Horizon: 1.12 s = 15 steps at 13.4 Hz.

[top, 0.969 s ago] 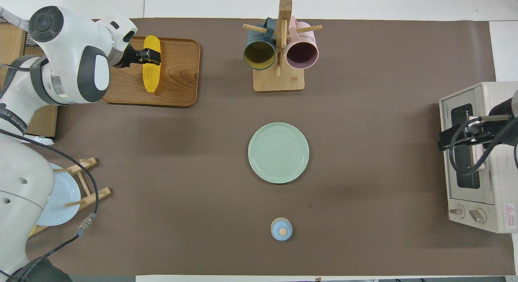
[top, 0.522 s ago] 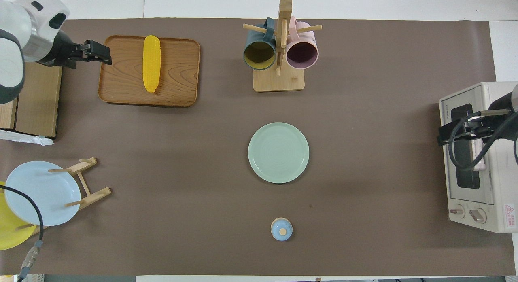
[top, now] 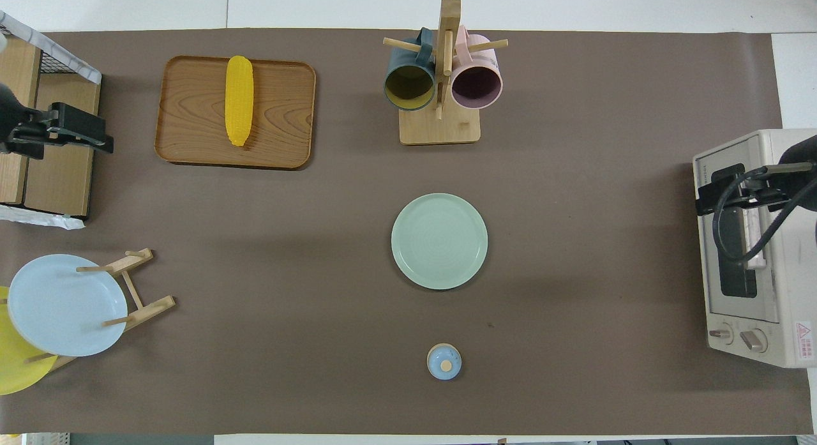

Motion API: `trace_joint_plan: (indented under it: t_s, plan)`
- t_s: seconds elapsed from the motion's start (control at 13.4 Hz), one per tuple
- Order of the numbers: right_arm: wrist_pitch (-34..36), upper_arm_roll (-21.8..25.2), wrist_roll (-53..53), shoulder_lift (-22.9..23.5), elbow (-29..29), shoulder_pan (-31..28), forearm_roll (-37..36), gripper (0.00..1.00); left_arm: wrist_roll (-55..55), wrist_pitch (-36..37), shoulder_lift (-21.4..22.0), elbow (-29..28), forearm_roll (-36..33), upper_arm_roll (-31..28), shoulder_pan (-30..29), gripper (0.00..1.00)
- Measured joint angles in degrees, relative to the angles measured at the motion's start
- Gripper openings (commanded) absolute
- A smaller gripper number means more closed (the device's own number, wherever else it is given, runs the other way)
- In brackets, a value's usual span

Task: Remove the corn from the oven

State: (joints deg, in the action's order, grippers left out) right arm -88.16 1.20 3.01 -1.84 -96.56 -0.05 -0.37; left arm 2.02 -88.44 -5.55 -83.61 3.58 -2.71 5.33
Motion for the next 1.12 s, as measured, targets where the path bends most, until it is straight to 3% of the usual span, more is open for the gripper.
trace_joint_plan:
  t_s: [0.37,0.75,1.12]
  plan:
    - [0.00,-1.17,0.00,0.00,0.07,-1.82,-0.05,1.00,-0.15,2.25,5.12,-5.56,-0.09,0.57,-4.17,1.00]
    - [0.00,-1.22,0.00,0.00,0.17,-1.98,-0.05,1.00,-0.13,-0.04,5.50,-7.30,-0.09,6.48,-9.28,1.00]
    - [0.00,-1.26,0.00,0.00,0.23,-1.97,-0.05,1.00,-0.09,-0.01,5.52,-7.33,-0.09,5.37,-7.92,1.00]
